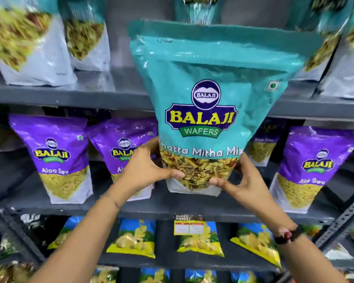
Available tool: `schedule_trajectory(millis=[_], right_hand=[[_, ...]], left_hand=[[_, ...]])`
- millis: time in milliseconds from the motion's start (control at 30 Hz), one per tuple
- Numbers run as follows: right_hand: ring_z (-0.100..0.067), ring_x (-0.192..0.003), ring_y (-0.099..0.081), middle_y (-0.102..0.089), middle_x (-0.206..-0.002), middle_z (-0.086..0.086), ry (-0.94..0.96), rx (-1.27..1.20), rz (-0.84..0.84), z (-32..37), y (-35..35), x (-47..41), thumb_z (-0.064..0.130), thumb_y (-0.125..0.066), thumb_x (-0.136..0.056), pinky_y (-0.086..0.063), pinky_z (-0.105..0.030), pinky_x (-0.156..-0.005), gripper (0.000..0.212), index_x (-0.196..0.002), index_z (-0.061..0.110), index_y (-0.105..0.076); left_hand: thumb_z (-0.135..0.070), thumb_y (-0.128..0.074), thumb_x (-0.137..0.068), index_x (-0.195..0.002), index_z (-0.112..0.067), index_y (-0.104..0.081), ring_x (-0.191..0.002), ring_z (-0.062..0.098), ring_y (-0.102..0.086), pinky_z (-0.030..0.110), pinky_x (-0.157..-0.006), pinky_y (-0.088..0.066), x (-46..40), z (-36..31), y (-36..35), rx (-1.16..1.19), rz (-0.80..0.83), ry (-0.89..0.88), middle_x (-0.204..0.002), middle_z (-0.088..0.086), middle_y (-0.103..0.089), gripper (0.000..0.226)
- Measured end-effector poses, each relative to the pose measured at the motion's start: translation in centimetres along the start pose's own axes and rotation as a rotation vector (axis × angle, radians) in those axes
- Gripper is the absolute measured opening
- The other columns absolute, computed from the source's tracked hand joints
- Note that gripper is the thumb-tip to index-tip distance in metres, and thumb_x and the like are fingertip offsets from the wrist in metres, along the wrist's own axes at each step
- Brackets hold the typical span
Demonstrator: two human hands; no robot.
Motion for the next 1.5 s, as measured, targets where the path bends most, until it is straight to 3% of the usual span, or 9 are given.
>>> schedule_trajectory(millis=[200,367,700,867,1000,1167,1300,1400,1500], right_hand=[[0.005,-0.098,-0.056,-0.058,-0.107,0.021,0.101,0.038,-0.092,5.9,3.2,-2.8,0.042,-0.081,-0.048,-0.043,-0.005,-0.082,0.065,-0.101,0.043,-0.044],[-0.002,-0.095,-0.063,-0.065,-0.104,0.013,0.205,-0.009,-0.126,10.7,5.2,-6.1,0.046,-0.073,-0.051,-0.052,-0.024,-0.085,0.051,-0.096,0.038,-0.051],[0.004,-0.085,-0.063,-0.065,-0.098,0.007,0.284,-0.106,-0.144,13.7,7.2,-15.9,0.030,-0.070,-0.067,-0.050,-0.010,-0.070,0.044,-0.106,0.017,-0.054],[-0.012,-0.102,-0.058,-0.060,-0.113,-0.004,0.197,-0.068,-0.120,10.8,6.8,-20.3,0.018,-0.063,-0.078,-0.049,-0.016,-0.082,0.040,-0.114,0.014,-0.047],[-0.013,-0.105,-0.056,-0.057,-0.120,-0.005,0.107,-0.042,-0.025,7.5,5.7,-22.5,0.021,-0.060,-0.080,-0.048,-0.013,-0.081,0.046,-0.121,0.010,-0.042],[-0.019,-0.116,-0.052,-0.051,-0.132,-0.013,0.048,-0.077,0.017,5.7,5.4,-23.1,0.024,-0.058,-0.081,-0.045,-0.034,-0.100,0.057,-0.129,0.007,-0.033],[-0.018,-0.133,-0.032,-0.028,-0.150,-0.007,0.043,0.056,-0.106,7.0,5.5,-20.8,0.054,-0.062,-0.062,-0.031,-0.040,-0.111,0.099,-0.139,0.018,-0.013],[-0.007,-0.132,-0.029,-0.032,-0.145,0.006,0.263,0.214,-0.320,9.3,4.6,-16.2,0.053,-0.060,-0.071,-0.025,-0.022,-0.111,0.084,-0.137,0.020,-0.021],[0.007,-0.122,-0.034,-0.040,-0.129,0.020,0.487,0.276,-0.283,10.0,0.1,-10.8,0.043,-0.057,-0.078,-0.025,-0.006,-0.101,0.060,-0.130,0.020,-0.035]], left_hand=[[-0.021,-0.088,-0.040,-0.082,-0.037,-0.057,-0.078,-0.017,-0.059,-0.002,-0.066,-0.041,-2.2,-7.1,3.1,0.003,0.010,-0.151,-0.072,-0.041,-0.065,0.054],[-0.042,-0.083,-0.032,-0.080,-0.032,-0.062,-0.080,-0.002,-0.064,0.013,-0.074,-0.051,-5.6,-11.4,5.6,0.081,-0.048,-0.221,-0.076,-0.019,-0.073,0.053],[-0.032,-0.081,-0.036,-0.094,-0.022,-0.055,-0.093,0.012,-0.062,0.026,-0.075,-0.051,-14.8,-14.1,7.4,0.227,-0.104,-0.208,-0.098,-0.003,-0.066,0.064],[-0.012,-0.082,-0.050,-0.106,-0.014,-0.046,-0.103,0.021,-0.057,0.026,-0.083,-0.048,-19.0,-11.6,6.4,0.295,-0.087,-0.127,-0.108,0.007,-0.060,0.066],[-0.004,-0.074,-0.062,-0.115,-0.010,-0.042,-0.105,0.022,-0.053,0.036,-0.095,-0.045,-20.7,-9.1,5.4,0.295,-0.082,-0.035,-0.108,0.006,-0.056,0.062],[-0.007,-0.071,-0.066,-0.121,-0.008,-0.038,-0.101,0.020,-0.054,0.036,-0.095,-0.043,-21.0,-7.8,4.9,0.314,-0.071,-0.010,-0.112,0.008,-0.054,0.065],[-0.013,-0.070,-0.069,-0.124,-0.011,-0.034,-0.120,0.023,-0.046,0.034,-0.102,-0.038,-20.0,-8.1,5.1,0.189,-0.109,-0.075,-0.124,0.009,-0.051,0.066],[-0.021,-0.068,-0.073,-0.130,-0.016,-0.033,-0.127,0.018,-0.040,0.031,-0.106,-0.031,-16.7,-8.4,6.2,-0.032,-0.280,-0.219,-0.138,0.006,-0.044,0.066],[-0.025,-0.062,-0.077,-0.125,-0.020,-0.042,-0.124,0.009,-0.043,0.018,-0.103,-0.030,-10.7,-7.5,7.0,-0.178,-0.472,-0.373,-0.132,-0.001,-0.050,0.053]])
Point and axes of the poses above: each hand's wrist, its own x-axis away from the middle knuckle, its own y-axis out of the back of the hand, z = x × y, the point moved 5 cm from there along -x, towards the middle knuckle
